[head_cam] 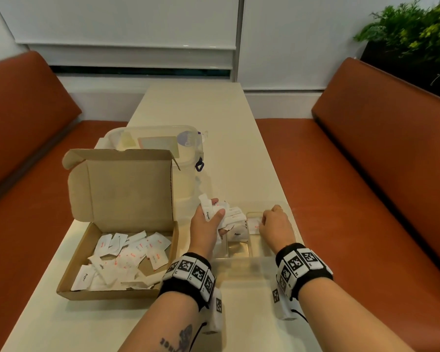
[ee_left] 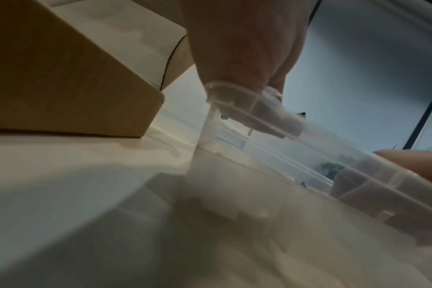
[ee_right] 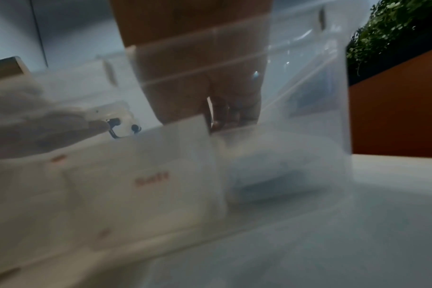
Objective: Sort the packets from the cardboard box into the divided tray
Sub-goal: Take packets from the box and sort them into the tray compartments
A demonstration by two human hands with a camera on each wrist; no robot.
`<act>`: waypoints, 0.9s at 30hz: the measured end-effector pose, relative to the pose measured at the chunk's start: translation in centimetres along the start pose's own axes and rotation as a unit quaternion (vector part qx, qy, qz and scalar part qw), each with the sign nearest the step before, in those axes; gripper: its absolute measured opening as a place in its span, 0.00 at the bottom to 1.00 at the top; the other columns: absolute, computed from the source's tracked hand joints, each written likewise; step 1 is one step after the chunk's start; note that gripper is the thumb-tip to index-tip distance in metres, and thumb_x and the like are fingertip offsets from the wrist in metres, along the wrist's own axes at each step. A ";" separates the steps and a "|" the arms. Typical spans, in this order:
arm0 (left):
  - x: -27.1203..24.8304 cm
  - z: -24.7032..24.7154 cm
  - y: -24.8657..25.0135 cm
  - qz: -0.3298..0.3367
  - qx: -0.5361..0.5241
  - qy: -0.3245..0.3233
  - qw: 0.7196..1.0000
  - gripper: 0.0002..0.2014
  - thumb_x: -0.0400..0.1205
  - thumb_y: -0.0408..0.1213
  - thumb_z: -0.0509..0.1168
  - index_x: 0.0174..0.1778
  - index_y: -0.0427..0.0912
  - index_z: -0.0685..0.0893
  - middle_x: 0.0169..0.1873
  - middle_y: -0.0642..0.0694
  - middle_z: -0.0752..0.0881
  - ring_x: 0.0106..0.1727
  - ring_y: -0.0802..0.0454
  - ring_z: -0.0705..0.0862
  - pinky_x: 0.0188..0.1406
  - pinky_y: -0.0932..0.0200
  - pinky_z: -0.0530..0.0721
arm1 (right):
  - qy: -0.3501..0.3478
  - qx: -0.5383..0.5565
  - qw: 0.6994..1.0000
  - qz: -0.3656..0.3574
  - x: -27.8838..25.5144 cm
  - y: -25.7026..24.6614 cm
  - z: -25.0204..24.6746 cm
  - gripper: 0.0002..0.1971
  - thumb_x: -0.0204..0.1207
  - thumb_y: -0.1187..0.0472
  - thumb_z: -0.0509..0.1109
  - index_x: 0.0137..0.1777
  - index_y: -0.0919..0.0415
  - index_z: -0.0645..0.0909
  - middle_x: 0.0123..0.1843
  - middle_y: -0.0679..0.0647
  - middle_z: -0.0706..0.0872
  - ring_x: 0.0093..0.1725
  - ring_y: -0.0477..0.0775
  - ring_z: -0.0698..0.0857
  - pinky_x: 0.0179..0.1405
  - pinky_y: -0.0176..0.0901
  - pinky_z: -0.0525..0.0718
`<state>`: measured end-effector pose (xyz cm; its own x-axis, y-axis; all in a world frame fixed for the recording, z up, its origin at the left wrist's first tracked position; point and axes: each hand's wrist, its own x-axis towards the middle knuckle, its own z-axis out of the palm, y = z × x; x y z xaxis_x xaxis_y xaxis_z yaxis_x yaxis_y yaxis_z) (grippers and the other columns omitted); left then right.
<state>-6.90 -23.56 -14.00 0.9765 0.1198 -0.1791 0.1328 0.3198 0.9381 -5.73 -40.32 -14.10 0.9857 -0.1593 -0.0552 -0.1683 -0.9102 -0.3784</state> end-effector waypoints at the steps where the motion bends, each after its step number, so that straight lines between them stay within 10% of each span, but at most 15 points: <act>1: 0.0 0.0 0.0 0.001 0.004 0.000 1.000 0.13 0.82 0.29 0.66 0.59 0.47 0.80 0.57 0.39 0.86 0.51 0.47 0.88 0.33 0.61 0.88 | -0.003 -0.001 1.000 -0.001 0.0 0.0 0.1 0.09 0.77 0.71 0.60 0.52 0.69 0.81 0.58 0.60 0.76 0.55 0.60 0.79 0.51 0.47 0.80; 21: 0.1 0.0 -0.3 0.007 0.032 -0.023 0.999 0.13 0.82 0.29 0.66 0.56 0.52 0.81 0.56 0.43 0.86 0.50 0.51 0.88 0.30 0.62 0.85 | 0.002 -0.012 1.000 -0.023 0.4 -0.3 0.5 0.08 0.75 0.66 0.67 0.53 0.64 0.78 0.54 0.58 0.78 0.56 0.59 0.77 0.47 0.47 0.80; 27: 0.1 -0.1 -0.3 0.003 0.036 -0.029 0.999 0.13 0.82 0.29 0.66 0.54 0.54 0.81 0.57 0.42 0.86 0.52 0.48 0.88 0.38 0.54 0.88 | 0.052 0.128 0.989 -0.061 0.3 -1.6 -0.8 0.05 0.77 0.58 0.69 0.43 0.58 0.80 0.43 0.51 0.80 0.44 0.50 0.77 0.41 0.39 0.71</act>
<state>-6.83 -23.56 -14.28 0.9852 0.0663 -0.1579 0.1366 0.2514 0.9582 -5.16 -39.20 -12.71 0.9899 -0.1055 0.0949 -0.0279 -0.8002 -0.5990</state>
